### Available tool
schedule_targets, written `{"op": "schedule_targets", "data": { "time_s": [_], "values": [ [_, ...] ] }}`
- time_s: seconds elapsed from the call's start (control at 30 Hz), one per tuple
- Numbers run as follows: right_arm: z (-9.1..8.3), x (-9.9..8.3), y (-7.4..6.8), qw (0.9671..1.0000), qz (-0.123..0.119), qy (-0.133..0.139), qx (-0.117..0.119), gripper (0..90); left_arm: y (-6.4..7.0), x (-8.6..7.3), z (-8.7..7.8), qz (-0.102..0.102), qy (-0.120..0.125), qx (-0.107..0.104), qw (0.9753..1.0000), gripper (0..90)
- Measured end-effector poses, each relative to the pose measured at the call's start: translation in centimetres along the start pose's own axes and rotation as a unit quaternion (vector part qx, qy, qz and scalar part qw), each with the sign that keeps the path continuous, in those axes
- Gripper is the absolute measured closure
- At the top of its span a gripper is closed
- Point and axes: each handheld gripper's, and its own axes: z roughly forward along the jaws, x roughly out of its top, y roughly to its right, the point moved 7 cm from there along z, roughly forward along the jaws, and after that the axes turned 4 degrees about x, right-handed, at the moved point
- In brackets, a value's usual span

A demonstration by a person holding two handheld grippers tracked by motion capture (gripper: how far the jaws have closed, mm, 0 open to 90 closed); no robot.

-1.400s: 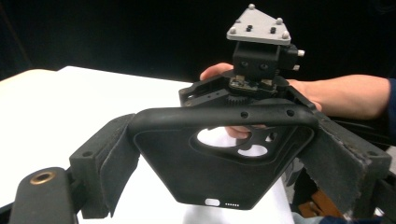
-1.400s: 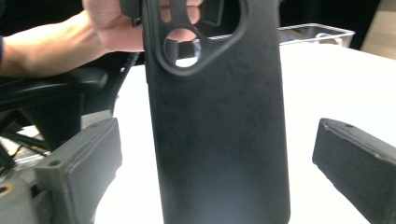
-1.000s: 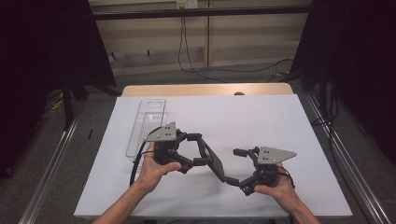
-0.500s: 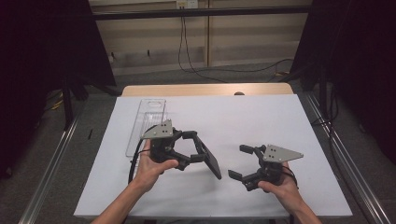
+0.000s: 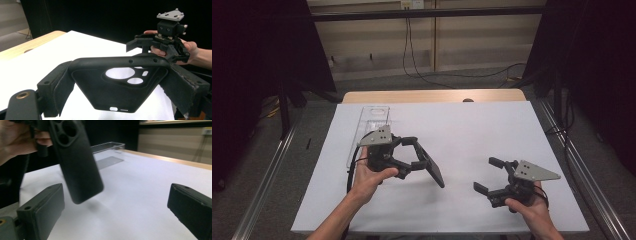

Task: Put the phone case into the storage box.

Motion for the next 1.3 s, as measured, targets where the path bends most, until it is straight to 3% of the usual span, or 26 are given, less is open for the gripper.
{"op": "schedule_targets", "data": {
  "time_s": [0.23,0.43,0.57,0.63,0.8,0.97,1.3],
  "values": [
    [-1.8,0.0,1.0,0.9986,0.008,0.014,-0.051,0.1,-0.4,0.0,-0.3,0.000,-0.002,0.009,1.0000,14.3],
    [-2.3,-1.1,1.9,0.9951,0.004,0.005,-0.098,1.7,-0.8,-0.1,-0.8,0.001,-0.003,0.026,0.9997,14.3],
    [-2.7,-1.1,2.2,0.9930,0.002,0.011,-0.118,2.6,-1.0,-0.1,-0.9,0.002,-0.004,0.034,0.9994,14.3],
    [-2.9,-1.3,2.1,0.9936,0.003,0.011,-0.112,2.9,-1.1,0.0,-1.0,-0.003,-0.003,0.038,0.9993,14.3],
    [-3.2,-1.4,2.2,0.9913,-0.011,0.016,-0.130,2.7,-1.6,0.0,-1.5,-0.012,-0.005,0.050,0.9987,14.3],
    [-3.5,-1.7,2.6,0.9907,0.006,0.013,-0.135,1.7,-2.3,0.5,-2.3,-0.023,-0.002,0.067,0.9975,14.3],
    [-3.5,-1.8,2.7,0.9907,0.009,0.012,-0.135,1.0,-4.3,1.8,-4.1,-0.035,0.006,0.115,0.9928,14.3]
  ]
}}
